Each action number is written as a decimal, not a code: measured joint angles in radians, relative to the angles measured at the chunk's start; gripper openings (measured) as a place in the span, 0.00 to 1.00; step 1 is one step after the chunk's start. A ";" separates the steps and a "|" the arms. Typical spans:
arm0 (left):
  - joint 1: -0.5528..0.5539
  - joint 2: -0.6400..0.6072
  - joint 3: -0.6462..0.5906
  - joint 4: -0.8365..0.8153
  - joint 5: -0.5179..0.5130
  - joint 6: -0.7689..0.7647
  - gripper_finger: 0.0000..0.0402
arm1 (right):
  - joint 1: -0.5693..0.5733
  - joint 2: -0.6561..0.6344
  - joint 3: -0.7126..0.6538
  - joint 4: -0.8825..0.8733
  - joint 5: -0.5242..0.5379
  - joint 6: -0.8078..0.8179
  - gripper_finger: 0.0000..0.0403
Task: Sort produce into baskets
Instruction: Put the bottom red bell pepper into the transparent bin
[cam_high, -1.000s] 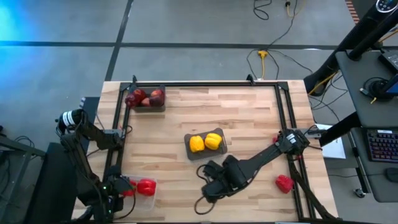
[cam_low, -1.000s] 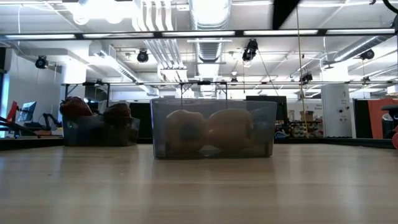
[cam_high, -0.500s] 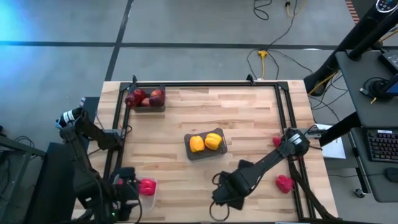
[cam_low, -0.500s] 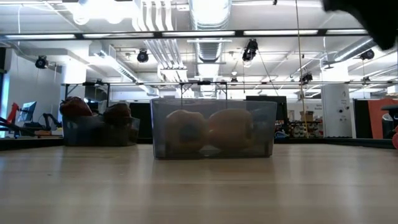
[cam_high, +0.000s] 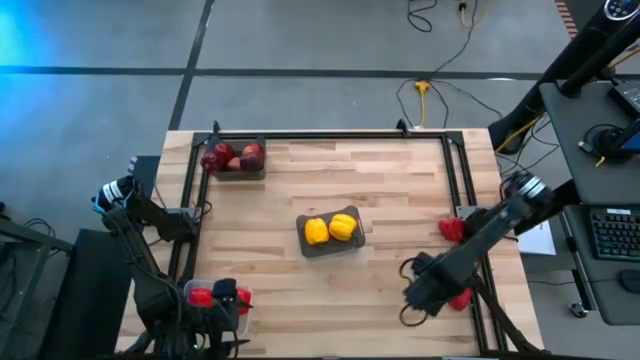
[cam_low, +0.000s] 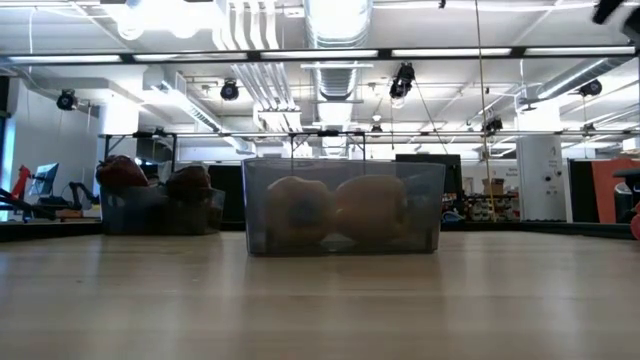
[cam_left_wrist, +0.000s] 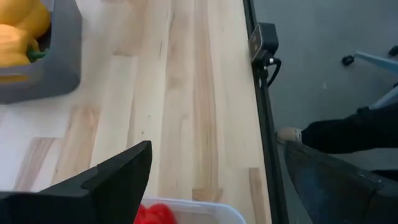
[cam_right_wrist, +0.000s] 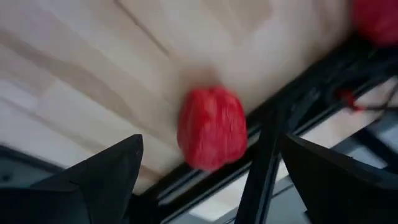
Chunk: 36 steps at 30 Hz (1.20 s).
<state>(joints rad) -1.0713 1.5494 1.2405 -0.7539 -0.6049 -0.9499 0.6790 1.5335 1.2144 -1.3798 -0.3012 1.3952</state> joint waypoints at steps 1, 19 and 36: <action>0.000 0.000 -0.002 0.005 -0.006 -0.001 0.86 | 0.000 -0.039 -0.041 0.033 -0.021 0.022 0.92; 0.001 0.000 -0.009 -0.007 -0.014 -0.088 0.86 | 0.004 -0.150 -0.449 0.390 -0.281 0.061 0.92; -0.148 -0.089 -0.016 -0.327 -0.121 -0.412 0.77 | 0.009 0.100 -0.308 0.628 -0.315 0.076 0.62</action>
<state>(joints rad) -1.2191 1.4604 1.2247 -1.0813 -0.7260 -1.3617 0.6875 1.6332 0.9068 -0.7518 -0.6163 1.4716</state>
